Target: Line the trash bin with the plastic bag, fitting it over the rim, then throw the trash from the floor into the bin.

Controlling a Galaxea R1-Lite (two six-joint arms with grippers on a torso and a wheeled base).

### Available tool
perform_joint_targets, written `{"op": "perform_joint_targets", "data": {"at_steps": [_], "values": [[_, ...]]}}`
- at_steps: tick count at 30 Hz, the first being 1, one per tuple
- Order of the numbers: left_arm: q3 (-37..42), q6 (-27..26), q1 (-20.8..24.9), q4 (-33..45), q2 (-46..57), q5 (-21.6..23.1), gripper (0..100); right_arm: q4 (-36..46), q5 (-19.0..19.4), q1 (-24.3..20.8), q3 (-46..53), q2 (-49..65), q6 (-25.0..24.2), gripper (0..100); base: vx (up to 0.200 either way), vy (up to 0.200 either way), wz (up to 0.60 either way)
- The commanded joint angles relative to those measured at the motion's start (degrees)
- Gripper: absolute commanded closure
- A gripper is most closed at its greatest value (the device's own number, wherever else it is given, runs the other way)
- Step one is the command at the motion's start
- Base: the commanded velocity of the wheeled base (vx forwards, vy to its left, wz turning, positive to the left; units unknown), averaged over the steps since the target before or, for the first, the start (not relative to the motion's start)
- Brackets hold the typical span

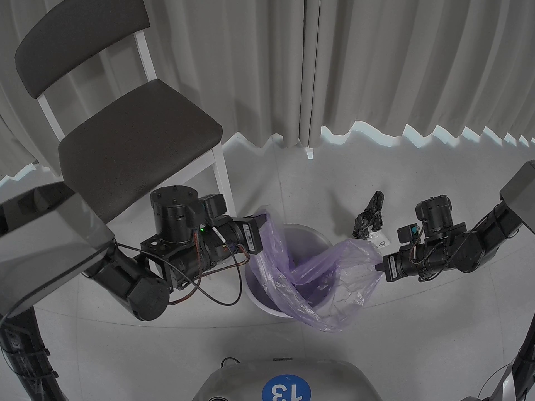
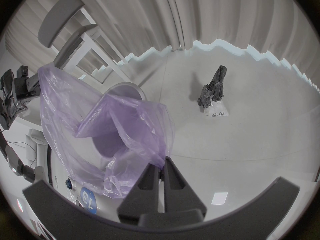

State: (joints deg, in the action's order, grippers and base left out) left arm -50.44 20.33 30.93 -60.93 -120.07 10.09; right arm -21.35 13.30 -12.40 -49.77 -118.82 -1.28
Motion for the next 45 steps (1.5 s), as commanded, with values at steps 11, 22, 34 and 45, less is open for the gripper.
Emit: {"op": "perform_joint_targets", "data": {"at_steps": [11, 22, 34, 45], "values": [[-0.8, 4.5, -3.9, -1.6, -8.5, 0.4, 100, -1.2, 0.4, -1.0, 2.3, 3.5, -1.1, 100, 0.000, 0.000, 0.00], [5.4, 4.5, -8.9, -5.9, -9.0, 0.7, 100, -1.4, 1.4, -4.2, -2.0, -0.9, -6.5, 100, 0.000, 0.000, 0.00], [14.8, 4.3, -9.9, -14.8, -10.0, 3.5, 100, -2.9, 3.3, -3.3, 2.4, -2.6, -7.1, 100, 0.000, 0.000, 0.00], [8.7, 2.9, -10.2, -15.9, -12.8, 3.3, 100, -11.3, 3.2, -3.3, 1.9, -7.5, -7.2, 100, 0.000, 0.000, 0.00]]}}
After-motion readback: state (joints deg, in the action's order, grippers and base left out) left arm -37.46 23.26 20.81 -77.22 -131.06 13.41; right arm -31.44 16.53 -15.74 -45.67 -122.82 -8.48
